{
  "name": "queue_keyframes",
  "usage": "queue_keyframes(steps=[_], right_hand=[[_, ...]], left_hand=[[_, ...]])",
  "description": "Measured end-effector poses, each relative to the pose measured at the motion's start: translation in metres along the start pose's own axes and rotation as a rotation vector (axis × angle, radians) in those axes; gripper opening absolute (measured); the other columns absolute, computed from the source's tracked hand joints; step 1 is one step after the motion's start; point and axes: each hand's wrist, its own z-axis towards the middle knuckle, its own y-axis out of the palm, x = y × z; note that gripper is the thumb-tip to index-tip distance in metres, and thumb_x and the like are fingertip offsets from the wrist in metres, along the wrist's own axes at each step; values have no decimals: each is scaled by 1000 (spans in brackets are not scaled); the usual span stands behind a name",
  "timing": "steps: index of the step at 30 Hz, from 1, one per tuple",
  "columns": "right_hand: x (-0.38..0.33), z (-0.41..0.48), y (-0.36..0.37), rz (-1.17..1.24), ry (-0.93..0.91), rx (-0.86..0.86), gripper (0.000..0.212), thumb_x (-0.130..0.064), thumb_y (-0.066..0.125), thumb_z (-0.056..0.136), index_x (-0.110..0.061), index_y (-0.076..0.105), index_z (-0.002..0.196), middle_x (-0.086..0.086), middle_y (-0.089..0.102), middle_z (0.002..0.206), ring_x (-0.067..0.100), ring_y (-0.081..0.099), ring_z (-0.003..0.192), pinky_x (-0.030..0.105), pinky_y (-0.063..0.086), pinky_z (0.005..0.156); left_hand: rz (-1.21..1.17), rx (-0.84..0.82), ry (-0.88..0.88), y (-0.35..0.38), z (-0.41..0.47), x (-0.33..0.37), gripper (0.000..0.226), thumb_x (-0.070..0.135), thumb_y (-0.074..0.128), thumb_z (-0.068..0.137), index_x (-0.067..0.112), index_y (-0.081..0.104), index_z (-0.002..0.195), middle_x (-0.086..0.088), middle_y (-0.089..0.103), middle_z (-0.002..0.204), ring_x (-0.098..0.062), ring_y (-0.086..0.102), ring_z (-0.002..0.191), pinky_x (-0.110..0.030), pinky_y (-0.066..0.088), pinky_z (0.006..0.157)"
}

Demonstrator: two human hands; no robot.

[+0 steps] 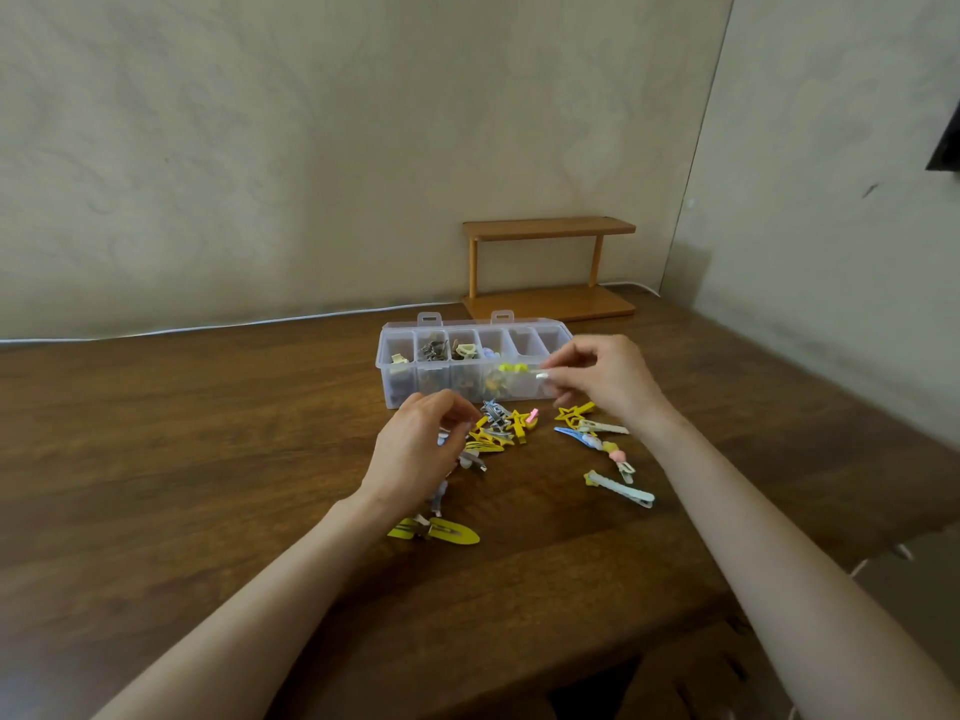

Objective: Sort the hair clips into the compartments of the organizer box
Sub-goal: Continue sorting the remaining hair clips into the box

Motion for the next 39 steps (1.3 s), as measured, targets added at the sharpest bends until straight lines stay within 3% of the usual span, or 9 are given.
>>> queue_keyframes(steps=[3,8,12,18,23,27,31,34,39], right_hand=[[-2,17,7,15,16,168,8,-2,64,86,-3,71,90,8,68,72,15,68,61,24,58,63],[-6,43,27,-102,-1,241,7,-3,64,87,-1,71,88,9,67,72,3,63,51,13,53,53],[-4,61,45,-315,-34,265,8,-10,67,85,-5,74,83,10,72,86,19,68,82,30,55,72],[-3,69,61,-711,-98,297,11,-19,63,89,-16,74,87,3,65,100,20,61,90,25,35,63],[-2,62,53,-719,-80,188,22,-32,57,92,-18,74,95,3,57,100,23,58,93,27,34,65],[-11,38,24,-593,-92,131,16,-32,59,91,-24,70,99,-5,57,93,12,54,86,27,38,68],[-20,3,-9,-538,36,-215,14,-32,72,80,-22,70,91,-10,62,85,7,58,81,28,46,70],[-18,-20,-22,-627,129,-423,20,-33,78,74,-25,66,88,-14,55,79,1,54,73,27,44,67],[-2,-37,-22,-682,162,-499,27,-32,83,68,-34,62,84,-12,54,82,7,55,80,30,47,69]], left_hand=[[-2,2,1,0,0,-1,12,18,59,88,23,63,98,10,63,92,-4,52,88,-20,45,73],[0,8,4,-1,1,-1,12,18,59,88,23,63,98,9,63,93,-3,52,87,-18,43,72],[4,28,8,-2,1,1,11,18,59,88,22,63,98,14,56,87,-4,53,86,-20,44,72],[12,34,38,-2,2,3,11,17,60,88,22,63,97,18,52,84,-6,55,87,-27,50,75],[8,29,39,-2,1,2,11,18,59,88,22,63,98,15,55,87,-7,55,88,-28,50,75],[12,18,37,-2,1,2,11,19,59,88,22,63,98,12,58,89,-7,54,88,-25,49,74],[47,1,18,-5,3,-1,11,19,60,88,22,62,98,11,58,87,-5,52,82,-14,40,65],[37,-1,-1,-7,4,-2,11,17,60,87,21,63,97,9,59,85,-8,56,81,-23,48,69],[30,2,-19,-8,4,-6,10,17,61,86,22,63,94,7,63,85,-10,58,79,-28,51,68]])
